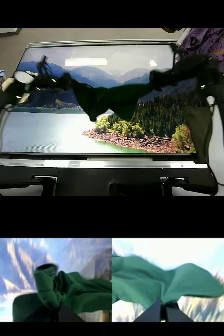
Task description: Fold the clothes and pants, and hang the long-sleeved shirts on hangers.
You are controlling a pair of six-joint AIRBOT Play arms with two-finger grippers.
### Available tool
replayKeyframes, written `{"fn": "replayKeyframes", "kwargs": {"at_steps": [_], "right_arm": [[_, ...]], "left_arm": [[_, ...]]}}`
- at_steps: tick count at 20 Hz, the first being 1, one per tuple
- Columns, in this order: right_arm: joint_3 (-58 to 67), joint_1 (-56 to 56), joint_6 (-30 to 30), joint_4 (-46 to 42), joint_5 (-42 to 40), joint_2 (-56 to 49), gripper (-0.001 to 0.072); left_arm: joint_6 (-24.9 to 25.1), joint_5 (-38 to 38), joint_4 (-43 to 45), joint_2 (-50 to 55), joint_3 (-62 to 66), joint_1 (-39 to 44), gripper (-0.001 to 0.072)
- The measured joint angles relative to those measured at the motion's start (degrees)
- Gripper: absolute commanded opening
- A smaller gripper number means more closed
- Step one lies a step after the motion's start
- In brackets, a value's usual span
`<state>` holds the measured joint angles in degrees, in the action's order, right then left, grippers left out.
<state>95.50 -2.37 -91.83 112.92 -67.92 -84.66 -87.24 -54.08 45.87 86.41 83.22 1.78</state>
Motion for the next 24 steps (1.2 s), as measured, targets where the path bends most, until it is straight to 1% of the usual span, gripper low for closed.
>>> {"fn": "replayKeyframes", "kwargs": {"at_steps": [3, 6, 8, 11, 14, 17, 20, 22, 24], "right_arm": [[10.0, 0.0, 0.6, -4.9, 0.0, 6.2, 0.0032], [15.6, 0.0, 1.5, -9.7, -0.2, 14.3, 0.0032], [17.2, 0.0, 2.3, -12.6, -0.8, 20.1, 0.0032], [18.2, 0.0, 3.6, -15.5, -1.7, 27.3, 0.0032], [18.6, 0.0, 5.2, -17.6, -2.3, 30.1, 0.0033], [18.7, 0.0, 6.0, -18.4, -2.6, 26.9, 0.0033], [18.7, 0.0, 6.4, -17.8, -3.8, 18.3, 0.0033], [18.7, 0.0, 6.5, -15.6, -4.5, 10.3, 0.0033], [18.7, 0.0, 7.1, -13.4, -4.7, 1.2, 0.0033]], "left_arm": [[-1.5, -5.3, 8.5, -7.0, 10.5, -4.0, 0.0019], [-3.2, -9.5, 17.4, -15.6, 17.3, -6.3, 0.0020], [-4.6, -11.6, 22.2, -21.6, 19.2, -7.0, 0.0020], [-8.9, -14.8, 27.2, -29.5, 20.6, -7.5, 0.0020], [-13.1, -18.3, 30.2, -33.7, 20.8, -7.6, 0.0020], [-15.4, -20.6, 31.8, -34.5, 17.4, -7.3, 0.0021], [-16.5, -20.9, 32.2, -32.2, 9.1, -6.1, 0.0021], [-16.9, -18.7, 32.4, -29.1, 1.5, -5.0, 0.0021], [-17.6, -13.9, 32.5, -24.4, -6.4, -4.0, 0.0022]]}}
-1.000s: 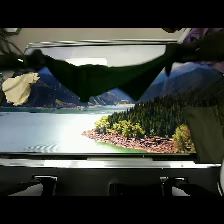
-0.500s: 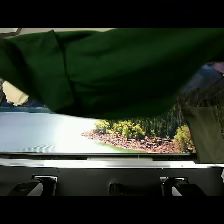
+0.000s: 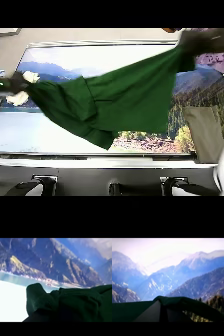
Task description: Fold the clothes and pants, and hang the long-sleeved shirts on hangers.
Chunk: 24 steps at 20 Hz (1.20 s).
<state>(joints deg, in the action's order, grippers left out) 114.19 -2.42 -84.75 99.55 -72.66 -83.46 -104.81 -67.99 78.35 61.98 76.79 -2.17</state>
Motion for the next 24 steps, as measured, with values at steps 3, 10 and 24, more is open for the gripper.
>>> {"fn": "replayKeyframes", "kwargs": {"at_steps": [3, 10, 24], "right_arm": [[0.0, 0.0, 2.0, 1.9, 1.8, -13.1, 0.0033], [0.0, 0.1, 6.5, 5.4, 8.1, -29.2, 0.0314], [-11.4, 23.8, -8.1, 18.6, -14.0, -21.6, 0.0421]], "left_arm": [[-0.5, 8.9, -0.8, 8.9, -7.9, 0.7, 0.0023], [-0.7, 19.1, -6.7, 24.7, -12.2, 1.0, 0.0023], [-0.3, 16.9, -8.5, 25.9, -12.5, -0.8, 0.0023]]}}
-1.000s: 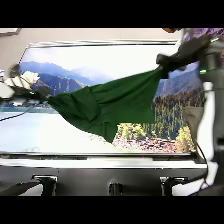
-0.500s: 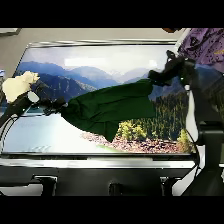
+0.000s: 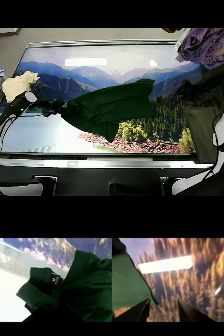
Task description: Fold the clothes and pants, and hang the long-sleeved shirts on hangers.
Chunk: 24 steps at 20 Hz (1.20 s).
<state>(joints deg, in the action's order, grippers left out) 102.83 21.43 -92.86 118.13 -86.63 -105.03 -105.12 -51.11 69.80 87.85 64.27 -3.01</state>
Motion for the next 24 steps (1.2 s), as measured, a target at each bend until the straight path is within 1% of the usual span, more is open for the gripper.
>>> {"fn": "replayKeyframes", "kwargs": {"at_steps": [3, 7, 15, 16, 17, 18, 19, 20, 24], "right_arm": [[-7.0, -0.5, -2.8, 3.1, 0.5, 0.1, 0.0421], [-13.7, -4.1, -5.2, 4.9, 3.7, 0.0, 0.0421], [-19.2, -9.5, -6.4, 5.6, 7.0, -0.5, 0.0422], [-19.5, -9.8, -6.3, 5.7, 6.9, -0.6, 0.0408], [-19.6, -10.2, -6.3, 5.9, 6.8, -0.7, 0.0362], [-19.8, -10.6, -6.1, 5.9, 6.7, -0.7, 0.0250], [-20.0, -11.0, -6.1, 5.7, 6.8, -0.9, 0.0080], [-20.1, -11.5, -6.1, 5.6, 7.0, -0.9, 0.0032], [-19.3, -12.6, -5.8, 6.6, 8.6, 0.2, 0.0031]], "left_arm": [[0.1, -0.2, 0.0, 0.0, 0.0, 0.0, 0.0023], [0.1, -0.3, 0.0, -0.1, 0.0, 0.0, 0.0023], [0.1, -0.3, 0.0, -0.1, 0.0, 0.0, 0.0023], [0.1, -0.3, 0.0, -0.1, 0.0, 0.0, 0.0023], [0.1, -0.3, 0.0, -0.1, 0.0, 0.0, 0.0023], [0.1, -0.3, 0.0, -0.1, 0.0, 0.0, 0.0023], [0.1, -0.3, 0.0, -0.1, 0.0, 0.0, 0.0023], [0.1, -0.3, 0.0, -0.1, 0.0, 0.0, 0.0023], [0.7, -0.6, 0.1, -0.7, 1.4, -0.2, 0.0021]]}}
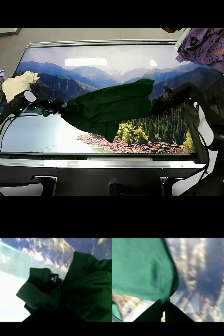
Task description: Fold the clothes and pants, and hang the long-sleeved shirts on hangers.
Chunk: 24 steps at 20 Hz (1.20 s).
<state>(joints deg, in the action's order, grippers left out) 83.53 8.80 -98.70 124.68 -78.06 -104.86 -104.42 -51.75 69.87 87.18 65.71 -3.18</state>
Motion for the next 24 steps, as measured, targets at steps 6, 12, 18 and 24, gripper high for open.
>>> {"fn": "replayKeyframes", "kwargs": {"at_steps": [6, 12, 18, 24], "right_arm": [[15.7, -0.4, 1.8, 1.2, 1.6, 7.8, 0.0031], [33.4, -0.4, 6.3, -3.7, 3.5, 24.5, 0.0031], [36.4, -0.4, 12.0, -12.4, 4.2, 44.4, 0.0031], [36.8, -0.4, 16.8, -17.6, 5.9, 48.2, 0.0032]], "left_arm": [[7.5, -4.7, 1.1, -3.4, 18.2, 0.0, 0.0020], [10.8, -13.9, 5.9, -10.3, 43.6, 0.0, 0.0021], [10.3, -22.2, 8.2, -23.4, 50.1, 0.0, 0.0021], [3.3, -28.8, 12.3, -29.9, 47.7, 0.1, 0.0021]]}}
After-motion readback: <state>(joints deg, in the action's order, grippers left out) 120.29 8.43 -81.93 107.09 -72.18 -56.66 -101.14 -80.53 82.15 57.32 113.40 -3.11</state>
